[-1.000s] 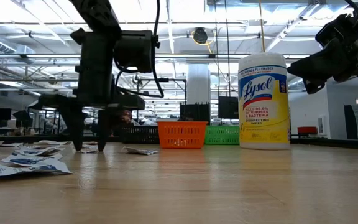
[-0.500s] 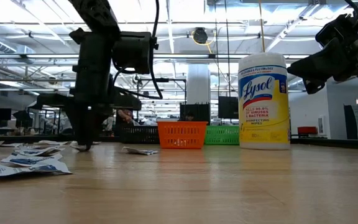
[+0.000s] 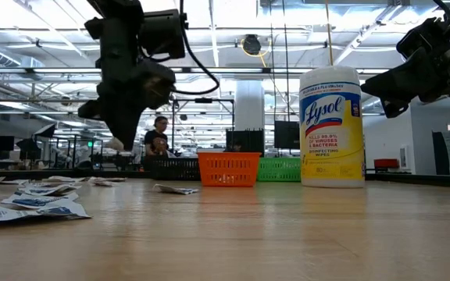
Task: Pick & Place First Aid Supplies
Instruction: Put the orange ointment pack into the orange bin
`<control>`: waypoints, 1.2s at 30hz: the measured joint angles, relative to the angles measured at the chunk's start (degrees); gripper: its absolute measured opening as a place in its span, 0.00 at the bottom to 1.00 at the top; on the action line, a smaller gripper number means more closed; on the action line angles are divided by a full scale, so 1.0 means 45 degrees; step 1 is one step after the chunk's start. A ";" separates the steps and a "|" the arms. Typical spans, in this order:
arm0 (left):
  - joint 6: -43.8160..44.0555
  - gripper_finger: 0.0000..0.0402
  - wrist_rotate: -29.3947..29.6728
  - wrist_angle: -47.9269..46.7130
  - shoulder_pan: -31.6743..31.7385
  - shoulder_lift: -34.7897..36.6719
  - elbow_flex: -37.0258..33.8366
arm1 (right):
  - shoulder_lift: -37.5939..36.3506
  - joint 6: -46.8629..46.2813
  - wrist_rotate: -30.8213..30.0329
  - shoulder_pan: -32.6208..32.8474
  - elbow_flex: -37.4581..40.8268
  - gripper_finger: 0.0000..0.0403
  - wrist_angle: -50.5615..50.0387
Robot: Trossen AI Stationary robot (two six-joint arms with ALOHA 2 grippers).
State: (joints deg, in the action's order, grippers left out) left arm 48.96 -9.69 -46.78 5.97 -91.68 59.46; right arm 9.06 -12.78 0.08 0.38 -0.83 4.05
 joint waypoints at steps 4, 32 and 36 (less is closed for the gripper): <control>-0.1953 0.01 -0.0549 -0.0234 0.0235 0.0203 0.0014 | 0.0000 0.0000 0.0000 -0.0002 0.0002 0.15 0.0000; -1.4163 0.00 0.0910 -0.5563 0.2563 -0.5990 1.0407 | 0.0000 0.0000 0.0000 -0.0001 0.0002 0.15 0.0199; -1.4468 0.00 0.1107 -0.5616 0.2722 -0.6784 1.1784 | 0.0002 0.0001 0.0000 -0.0002 0.0001 0.15 0.0199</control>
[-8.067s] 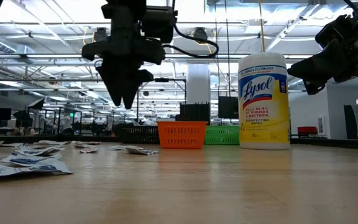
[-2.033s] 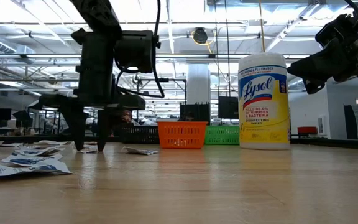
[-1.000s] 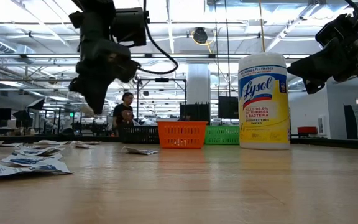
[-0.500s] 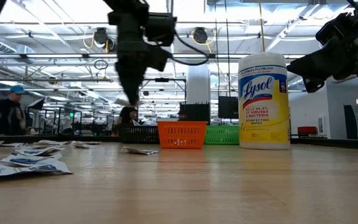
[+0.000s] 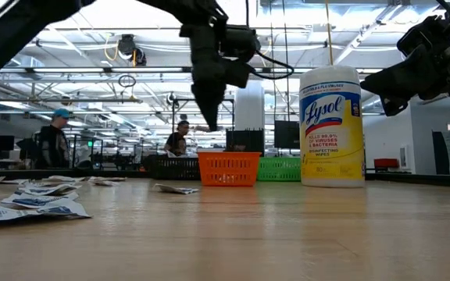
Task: Pick & Place First Aid Supplies
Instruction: Put the orange ointment pack into the orange bin
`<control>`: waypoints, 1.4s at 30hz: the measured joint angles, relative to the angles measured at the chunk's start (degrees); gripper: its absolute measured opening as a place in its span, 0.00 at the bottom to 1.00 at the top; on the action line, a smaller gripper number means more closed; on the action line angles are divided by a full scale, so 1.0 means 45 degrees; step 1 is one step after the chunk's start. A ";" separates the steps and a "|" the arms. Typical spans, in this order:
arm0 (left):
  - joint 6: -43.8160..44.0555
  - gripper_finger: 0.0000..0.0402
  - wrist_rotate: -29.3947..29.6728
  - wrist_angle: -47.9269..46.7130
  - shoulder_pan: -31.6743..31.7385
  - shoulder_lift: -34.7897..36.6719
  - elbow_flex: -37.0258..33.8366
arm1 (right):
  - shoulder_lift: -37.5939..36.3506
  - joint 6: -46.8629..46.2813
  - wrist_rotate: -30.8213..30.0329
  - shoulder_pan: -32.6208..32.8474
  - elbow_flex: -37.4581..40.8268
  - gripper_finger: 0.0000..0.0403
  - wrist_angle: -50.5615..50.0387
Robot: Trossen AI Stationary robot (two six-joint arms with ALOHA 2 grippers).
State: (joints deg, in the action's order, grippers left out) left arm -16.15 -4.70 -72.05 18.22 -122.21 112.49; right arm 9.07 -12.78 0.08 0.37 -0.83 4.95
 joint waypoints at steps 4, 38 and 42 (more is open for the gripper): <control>-0.0147 0.00 0.0097 0.0588 0.0039 -0.0784 0.0249 | 0.0002 0.0000 0.0000 0.0002 -0.0002 0.15 0.0005; 0.1138 0.50 0.0258 0.1011 0.0174 -0.1348 0.0238 | -0.0002 -0.0005 0.0000 0.0002 -0.0001 0.15 0.0005; 0.2295 0.51 0.0230 0.0733 0.0368 -0.0892 0.0238 | -0.0002 -0.0003 0.0000 0.0000 0.0002 0.15 0.0058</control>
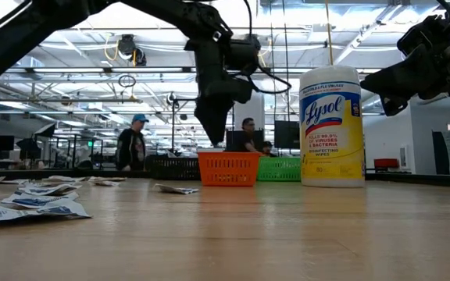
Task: Pick & Place First Aid Supplies
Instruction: Put the orange ointment pack into the orange bin
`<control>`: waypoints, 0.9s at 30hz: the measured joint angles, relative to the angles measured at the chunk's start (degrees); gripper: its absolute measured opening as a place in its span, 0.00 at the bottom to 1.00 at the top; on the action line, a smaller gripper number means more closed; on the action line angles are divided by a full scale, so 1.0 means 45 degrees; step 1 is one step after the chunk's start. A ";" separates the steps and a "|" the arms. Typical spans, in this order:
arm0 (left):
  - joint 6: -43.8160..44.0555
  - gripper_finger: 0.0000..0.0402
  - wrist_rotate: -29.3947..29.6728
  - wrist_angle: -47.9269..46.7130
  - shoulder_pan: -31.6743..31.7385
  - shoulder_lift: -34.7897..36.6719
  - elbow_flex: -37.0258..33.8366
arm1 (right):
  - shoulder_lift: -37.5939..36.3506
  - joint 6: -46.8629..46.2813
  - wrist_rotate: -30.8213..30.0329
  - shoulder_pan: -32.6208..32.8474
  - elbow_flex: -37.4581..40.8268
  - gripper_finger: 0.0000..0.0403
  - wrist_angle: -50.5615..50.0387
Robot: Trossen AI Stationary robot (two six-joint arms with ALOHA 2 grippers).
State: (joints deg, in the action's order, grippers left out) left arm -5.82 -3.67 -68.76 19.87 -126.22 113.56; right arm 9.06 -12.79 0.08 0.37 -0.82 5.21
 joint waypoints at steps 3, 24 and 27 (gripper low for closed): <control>0.0641 0.52 -0.0270 -0.0112 0.0135 0.0351 0.0000 | 0.0000 -0.0002 0.0000 -0.0003 0.0000 0.15 0.0044; 0.2827 0.52 -0.0893 0.0829 -0.0244 0.3934 -0.5580 | 0.0005 -0.0002 0.0000 0.0002 0.0000 0.15 0.0030; 0.3546 0.52 -0.0860 0.1330 -0.0300 0.4974 -0.7221 | 0.0000 0.0000 0.0000 -0.0002 -0.0002 0.15 0.0031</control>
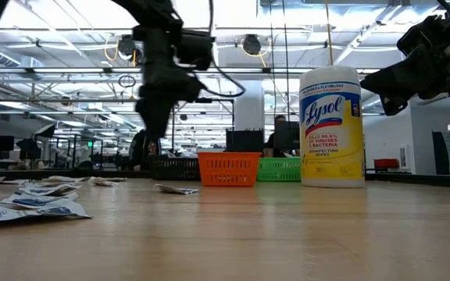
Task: Pick & Place First Aid Supplies
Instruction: Put the orange ointment pack into the orange bin
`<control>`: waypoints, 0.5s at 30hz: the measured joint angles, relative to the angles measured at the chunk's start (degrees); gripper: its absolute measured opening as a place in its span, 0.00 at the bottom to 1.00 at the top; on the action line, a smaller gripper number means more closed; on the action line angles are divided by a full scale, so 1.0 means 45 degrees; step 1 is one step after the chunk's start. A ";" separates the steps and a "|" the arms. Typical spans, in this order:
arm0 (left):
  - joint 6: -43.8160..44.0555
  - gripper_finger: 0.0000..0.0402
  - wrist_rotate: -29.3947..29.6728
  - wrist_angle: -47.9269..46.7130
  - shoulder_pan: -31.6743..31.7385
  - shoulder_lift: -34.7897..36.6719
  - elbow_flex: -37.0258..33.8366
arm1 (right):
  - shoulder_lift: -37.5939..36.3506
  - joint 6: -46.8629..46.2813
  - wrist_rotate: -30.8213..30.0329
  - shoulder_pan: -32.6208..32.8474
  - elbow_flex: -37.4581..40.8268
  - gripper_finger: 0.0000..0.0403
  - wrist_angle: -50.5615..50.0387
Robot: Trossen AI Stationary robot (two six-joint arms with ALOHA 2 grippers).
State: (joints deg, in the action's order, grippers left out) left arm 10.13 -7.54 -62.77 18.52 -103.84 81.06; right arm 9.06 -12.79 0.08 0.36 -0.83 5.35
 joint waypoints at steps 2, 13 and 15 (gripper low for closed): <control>0.0605 0.52 0.0009 0.0107 -0.0058 0.0652 -0.0996 | 0.0000 -0.0002 0.0000 0.0004 0.0002 0.15 0.0004; 0.2923 0.52 0.0002 0.0401 -0.0346 0.3851 -0.5333 | 0.0002 0.0000 0.0000 0.0004 0.0002 0.15 0.0004; 0.3286 0.52 0.0002 0.0432 -0.0405 0.4350 -0.5874 | 0.0004 0.0001 0.0000 -0.0001 0.0001 0.15 0.0004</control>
State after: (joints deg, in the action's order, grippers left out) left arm 24.92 -7.53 -60.83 16.70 -84.26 54.63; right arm 9.08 -12.78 0.08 0.36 -0.83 5.37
